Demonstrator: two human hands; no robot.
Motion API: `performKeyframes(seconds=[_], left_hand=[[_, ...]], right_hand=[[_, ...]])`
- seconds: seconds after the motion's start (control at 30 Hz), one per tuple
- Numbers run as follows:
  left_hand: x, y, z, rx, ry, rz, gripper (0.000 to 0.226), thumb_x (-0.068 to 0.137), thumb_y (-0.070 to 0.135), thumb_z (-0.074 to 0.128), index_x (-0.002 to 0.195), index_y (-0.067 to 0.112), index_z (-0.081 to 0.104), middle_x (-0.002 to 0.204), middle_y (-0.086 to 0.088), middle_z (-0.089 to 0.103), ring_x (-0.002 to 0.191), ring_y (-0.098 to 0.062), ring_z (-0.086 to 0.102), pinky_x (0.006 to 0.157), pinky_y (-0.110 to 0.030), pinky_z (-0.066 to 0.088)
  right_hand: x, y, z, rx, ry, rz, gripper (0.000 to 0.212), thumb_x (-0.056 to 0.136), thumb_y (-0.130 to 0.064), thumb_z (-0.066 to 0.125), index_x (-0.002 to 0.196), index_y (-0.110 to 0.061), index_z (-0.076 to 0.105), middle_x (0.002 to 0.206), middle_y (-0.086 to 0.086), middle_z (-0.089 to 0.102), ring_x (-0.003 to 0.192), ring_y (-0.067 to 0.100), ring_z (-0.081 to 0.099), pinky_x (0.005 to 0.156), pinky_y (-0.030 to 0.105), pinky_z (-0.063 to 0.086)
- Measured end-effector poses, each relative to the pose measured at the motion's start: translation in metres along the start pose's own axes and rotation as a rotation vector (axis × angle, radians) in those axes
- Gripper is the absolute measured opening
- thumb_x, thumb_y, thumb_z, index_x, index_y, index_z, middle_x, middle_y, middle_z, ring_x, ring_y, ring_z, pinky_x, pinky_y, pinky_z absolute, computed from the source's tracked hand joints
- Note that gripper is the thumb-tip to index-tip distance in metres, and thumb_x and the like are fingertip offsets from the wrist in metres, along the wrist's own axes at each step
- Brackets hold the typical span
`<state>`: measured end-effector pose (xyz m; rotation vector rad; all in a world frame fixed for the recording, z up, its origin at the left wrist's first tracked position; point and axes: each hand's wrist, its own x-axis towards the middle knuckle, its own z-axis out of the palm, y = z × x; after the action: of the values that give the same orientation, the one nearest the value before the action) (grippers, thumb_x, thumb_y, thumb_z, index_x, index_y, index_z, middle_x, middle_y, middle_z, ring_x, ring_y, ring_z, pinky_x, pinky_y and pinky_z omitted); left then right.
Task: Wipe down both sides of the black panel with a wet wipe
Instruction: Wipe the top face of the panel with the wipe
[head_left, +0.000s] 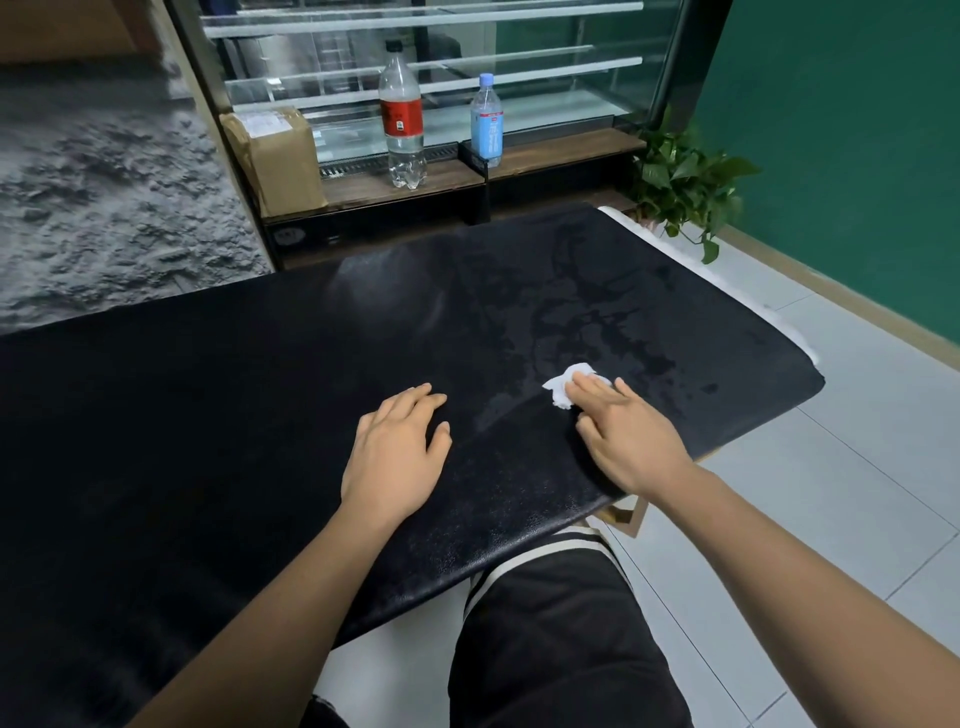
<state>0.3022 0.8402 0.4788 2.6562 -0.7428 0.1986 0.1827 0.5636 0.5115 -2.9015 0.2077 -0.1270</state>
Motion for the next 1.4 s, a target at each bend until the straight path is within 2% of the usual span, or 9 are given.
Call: performKeyframes(seconds=[0.1, 0.17, 0.33, 0.43, 0.53, 0.77, 0.93, 1.13, 1.4], left_hand=[[0.0, 0.001, 0.0, -0.002, -0.003, -0.001, 0.045, 0.107, 0.047, 0.042, 0.149, 0.034, 0.053, 0.16, 0.015, 0.044, 0.148, -0.005, 0.034, 0.119, -0.034, 0.029], [0.0, 0.001, -0.001, -0.005, -0.002, -0.003, 0.045, 0.107, 0.047, 0.042, 0.149, 0.034, 0.053, 0.16, 0.015, 0.044, 0.148, -0.005, 0.034, 0.119, -0.034, 0.03], [0.0, 0.001, -0.002, -0.019, -0.005, -0.009, 0.045, 0.107, 0.046, 0.042, 0.148, 0.034, 0.053, 0.16, 0.016, 0.044, 0.148, -0.004, 0.033, 0.119, -0.033, 0.028], [0.0, 0.0, -0.001, -0.023, -0.001, -0.01, 0.045, 0.107, 0.046, 0.043, 0.148, 0.034, 0.053, 0.16, 0.016, 0.043, 0.149, -0.004, 0.033, 0.12, -0.033, 0.028], [0.0, 0.0, 0.0, -0.023, -0.005, -0.009, 0.045, 0.106, 0.047, 0.044, 0.149, 0.035, 0.052, 0.16, 0.016, 0.043, 0.149, -0.004, 0.033, 0.119, -0.033, 0.029], [0.0, -0.002, 0.001, -0.058, 0.001, -0.019, 0.043, 0.106, 0.042, 0.045, 0.147, 0.035, 0.054, 0.16, 0.017, 0.044, 0.148, -0.001, 0.033, 0.119, -0.031, 0.027], [-0.001, -0.002, 0.0, -0.052, 0.0, -0.012, 0.043, 0.106, 0.042, 0.046, 0.147, 0.035, 0.054, 0.16, 0.017, 0.043, 0.147, -0.002, 0.033, 0.119, -0.032, 0.028], [0.0, -0.001, 0.0, -0.041, 0.002, -0.015, 0.043, 0.107, 0.043, 0.044, 0.148, 0.035, 0.054, 0.16, 0.018, 0.043, 0.148, -0.003, 0.034, 0.119, -0.033, 0.029], [0.0, -0.002, 0.0, -0.048, -0.001, -0.016, 0.043, 0.107, 0.044, 0.043, 0.148, 0.034, 0.054, 0.159, 0.018, 0.043, 0.148, -0.002, 0.032, 0.121, -0.033, 0.027]], right_hand=[[0.002, -0.007, 0.006, -0.036, 0.077, 0.059, 0.021, 0.099, -0.023, 0.03, 0.112, -0.02, 0.047, 0.115, -0.009, 0.047, 0.118, 0.014, 0.047, 0.12, 0.039, 0.029], [0.005, -0.018, 0.011, -0.074, 0.11, 0.088, 0.023, 0.098, -0.028, 0.029, 0.108, -0.018, 0.047, 0.111, -0.007, 0.046, 0.114, 0.017, 0.048, 0.117, 0.035, 0.03], [0.011, -0.047, 0.019, -0.108, 0.07, 0.069, 0.042, 0.098, -0.034, 0.022, 0.122, -0.016, 0.051, 0.13, -0.001, 0.051, 0.13, 0.019, 0.044, 0.122, 0.032, 0.023], [0.009, -0.068, 0.026, -0.089, 0.04, -0.001, 0.055, 0.102, -0.035, 0.023, 0.147, -0.014, 0.045, 0.158, 0.0, 0.043, 0.15, 0.013, 0.031, 0.129, 0.03, 0.009], [0.004, -0.089, 0.029, -0.034, 0.047, -0.094, 0.054, 0.106, -0.034, 0.029, 0.156, -0.016, 0.04, 0.168, 0.001, 0.034, 0.157, 0.012, 0.022, 0.127, 0.021, -0.006], [0.004, -0.101, 0.034, 0.014, -0.041, -0.313, 0.058, 0.107, -0.033, 0.026, 0.163, -0.02, 0.032, 0.172, -0.003, 0.025, 0.16, 0.008, 0.013, 0.13, 0.03, 0.006], [0.015, -0.076, 0.025, 0.042, -0.031, -0.352, 0.053, 0.106, -0.026, 0.034, 0.158, -0.023, 0.042, 0.168, -0.008, 0.034, 0.156, 0.004, 0.022, 0.127, 0.021, -0.001], [0.036, -0.039, 0.023, 0.009, -0.004, -0.265, 0.053, 0.106, -0.026, 0.035, 0.158, -0.027, 0.043, 0.168, -0.01, 0.033, 0.155, 0.0, 0.021, 0.123, 0.015, -0.008], [0.052, 0.004, 0.004, 0.007, -0.018, -0.085, 0.032, 0.104, -0.021, 0.034, 0.129, -0.02, 0.054, 0.146, -0.007, 0.052, 0.137, 0.01, 0.044, 0.124, 0.022, 0.006]])
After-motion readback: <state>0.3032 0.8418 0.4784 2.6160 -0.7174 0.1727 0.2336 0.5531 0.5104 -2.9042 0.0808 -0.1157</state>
